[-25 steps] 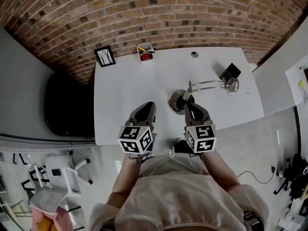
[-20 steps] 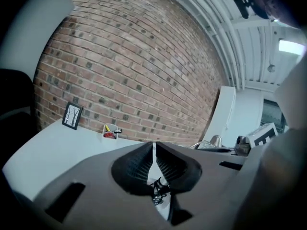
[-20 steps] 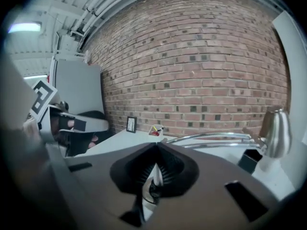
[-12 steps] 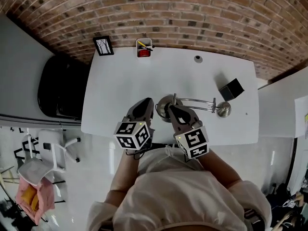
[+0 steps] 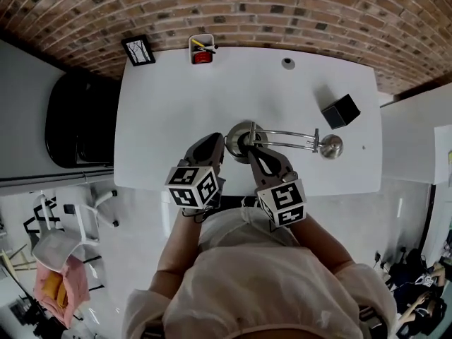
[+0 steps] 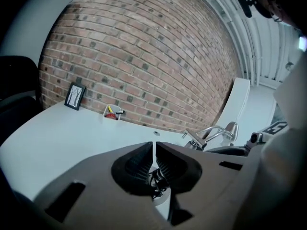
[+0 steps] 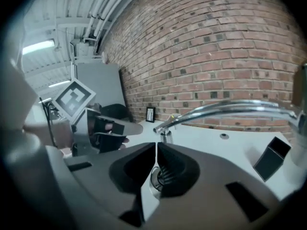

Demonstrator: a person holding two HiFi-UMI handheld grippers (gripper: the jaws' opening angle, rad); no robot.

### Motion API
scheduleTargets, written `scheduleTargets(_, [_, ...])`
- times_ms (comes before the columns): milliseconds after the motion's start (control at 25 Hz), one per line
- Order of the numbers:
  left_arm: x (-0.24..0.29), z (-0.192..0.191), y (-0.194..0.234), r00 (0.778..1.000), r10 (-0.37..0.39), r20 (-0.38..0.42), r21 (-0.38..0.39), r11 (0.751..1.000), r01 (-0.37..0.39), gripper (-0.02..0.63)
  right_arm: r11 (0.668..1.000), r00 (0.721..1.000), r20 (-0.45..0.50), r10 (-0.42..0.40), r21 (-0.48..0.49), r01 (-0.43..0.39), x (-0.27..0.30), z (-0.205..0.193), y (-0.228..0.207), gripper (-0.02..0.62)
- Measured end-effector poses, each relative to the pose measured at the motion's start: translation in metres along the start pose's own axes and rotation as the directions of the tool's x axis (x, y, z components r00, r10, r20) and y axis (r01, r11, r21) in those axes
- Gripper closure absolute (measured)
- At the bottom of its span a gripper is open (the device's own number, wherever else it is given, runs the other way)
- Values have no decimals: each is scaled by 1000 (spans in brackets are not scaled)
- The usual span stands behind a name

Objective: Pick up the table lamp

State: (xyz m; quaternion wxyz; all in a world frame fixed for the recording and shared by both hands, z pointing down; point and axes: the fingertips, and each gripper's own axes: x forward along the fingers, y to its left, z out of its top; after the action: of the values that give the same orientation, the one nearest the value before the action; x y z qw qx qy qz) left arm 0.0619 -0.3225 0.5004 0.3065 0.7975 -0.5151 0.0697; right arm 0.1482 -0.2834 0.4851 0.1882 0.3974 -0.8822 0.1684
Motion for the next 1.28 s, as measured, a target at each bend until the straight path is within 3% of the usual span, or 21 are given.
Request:
scheduleTargets(280, [3,-38,14,994,-40,-101,-21,999,38,574,990,991,-11,-132,49,133,11,-9,-15,549])
scheduleTargets(360, [6,-46,17,991,-47,-123,-21,999,45,574,990,992,-10,-128,57,128,18,-8,-14,432])
scheduleTargets(400, [7,-51,19,990,-49,-133,-22,999,46,574,991,992,-15,-124,55,125,22,-7,-13,423])
scheduleTargets(640, [9,-65,22,982,-77,-173,-58,996,68,574,987,987,-20,-158,27,158,42,-4,-20,423])
scheduleTargets(840, [14,-75,30,976,-76,-205,-85,995,60,574,986,984,70,-165,32,163,57,14,-26,425])
scheduleTargets(1040, [18,-86,31,971,-85,-225,-97,993,64,574,983,981,76,-180,41,177,68,16,-30,425])
scheduleTargets(1280, [20,-95,34,967,-84,-242,-124,991,55,574,967,962,99,-254,8,254,69,19,-36,516])
